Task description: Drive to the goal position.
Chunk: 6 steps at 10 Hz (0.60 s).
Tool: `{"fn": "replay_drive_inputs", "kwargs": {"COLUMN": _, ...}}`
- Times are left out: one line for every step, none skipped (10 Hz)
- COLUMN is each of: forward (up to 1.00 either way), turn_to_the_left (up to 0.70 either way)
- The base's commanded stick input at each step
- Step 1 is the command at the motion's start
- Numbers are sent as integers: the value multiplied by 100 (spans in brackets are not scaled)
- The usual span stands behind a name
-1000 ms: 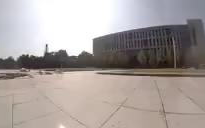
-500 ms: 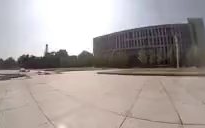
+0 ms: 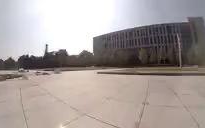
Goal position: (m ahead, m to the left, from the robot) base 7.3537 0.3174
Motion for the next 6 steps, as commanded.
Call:
{"fn": "replay_drive_inputs", "kwargs": {"forward": 70, "turn_to_the_left": 0}}
{"fn": "replay_drive_inputs", "kwargs": {"forward": 70, "turn_to_the_left": 0}}
{"fn": "replay_drive_inputs", "kwargs": {"forward": 70, "turn_to_the_left": 0}}
{"fn": "replay_drive_inputs", "kwargs": {"forward": 70, "turn_to_the_left": 0}}
{"fn": "replay_drive_inputs", "kwargs": {"forward": 70, "turn_to_the_left": 0}}
{"fn": "replay_drive_inputs", "kwargs": {"forward": 70, "turn_to_the_left": 0}}
